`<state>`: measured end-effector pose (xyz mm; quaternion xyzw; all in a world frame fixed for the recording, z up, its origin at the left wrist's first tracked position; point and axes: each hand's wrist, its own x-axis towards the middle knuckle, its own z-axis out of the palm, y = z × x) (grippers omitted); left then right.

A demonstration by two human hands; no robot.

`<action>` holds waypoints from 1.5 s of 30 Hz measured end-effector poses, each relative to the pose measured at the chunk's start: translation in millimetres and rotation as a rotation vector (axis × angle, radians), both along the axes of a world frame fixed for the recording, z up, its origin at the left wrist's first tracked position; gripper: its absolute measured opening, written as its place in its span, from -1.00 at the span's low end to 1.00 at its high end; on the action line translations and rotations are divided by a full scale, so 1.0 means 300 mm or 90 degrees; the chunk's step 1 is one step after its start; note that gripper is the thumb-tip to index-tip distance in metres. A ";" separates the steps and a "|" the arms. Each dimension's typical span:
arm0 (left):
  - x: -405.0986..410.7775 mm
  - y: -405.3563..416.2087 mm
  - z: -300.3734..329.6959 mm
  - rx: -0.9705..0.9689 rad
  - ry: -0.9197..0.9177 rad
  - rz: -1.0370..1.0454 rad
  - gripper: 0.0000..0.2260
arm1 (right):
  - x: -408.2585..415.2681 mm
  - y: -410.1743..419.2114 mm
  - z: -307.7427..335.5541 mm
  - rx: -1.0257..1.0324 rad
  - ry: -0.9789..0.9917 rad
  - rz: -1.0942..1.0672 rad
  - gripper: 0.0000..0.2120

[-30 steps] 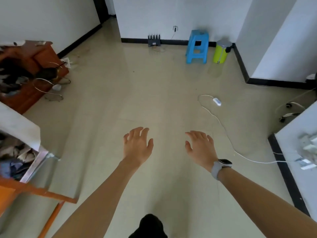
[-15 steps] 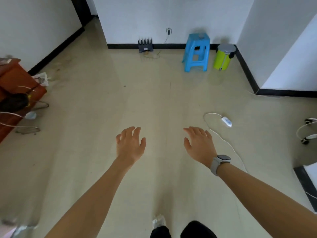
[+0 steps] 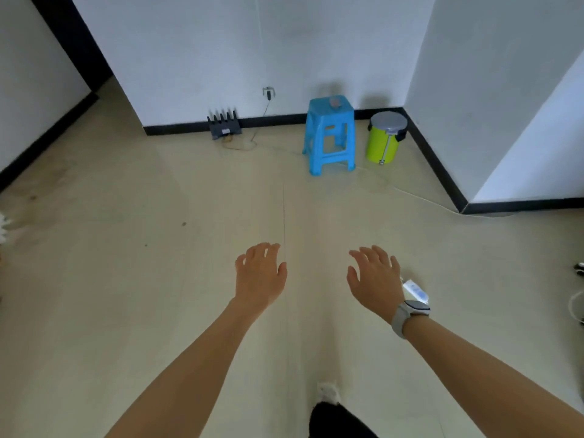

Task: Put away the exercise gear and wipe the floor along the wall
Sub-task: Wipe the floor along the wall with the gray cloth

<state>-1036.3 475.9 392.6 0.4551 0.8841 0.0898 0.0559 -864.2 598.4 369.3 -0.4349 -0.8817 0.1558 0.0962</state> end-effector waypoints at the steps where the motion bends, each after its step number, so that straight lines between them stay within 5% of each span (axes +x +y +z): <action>1: -0.066 0.093 0.029 0.016 0.012 0.002 -0.60 | -0.061 0.088 0.020 -0.006 -0.005 0.001 -0.65; 10: -0.601 0.744 -0.031 -0.001 -0.015 0.044 -0.60 | -0.609 0.799 -0.013 -0.042 -0.049 0.065 -0.60; 21: -1.433 1.812 -0.002 0.005 -0.009 -0.021 -0.59 | -1.326 1.815 0.040 -0.053 -0.049 -0.025 -0.59; 29: -1.655 2.616 -0.150 -0.038 -0.069 -0.103 -0.57 | -1.546 2.515 -0.086 -0.090 -0.066 -0.099 -0.60; 35: -1.839 3.177 -0.306 -0.087 -0.137 -0.046 -0.57 | -1.760 3.111 -0.243 -0.160 -0.119 -0.080 -0.60; 45: -2.176 3.795 -0.613 -0.132 -0.194 -0.011 -0.58 | -2.157 3.781 -0.537 -0.229 -0.164 -0.048 -0.65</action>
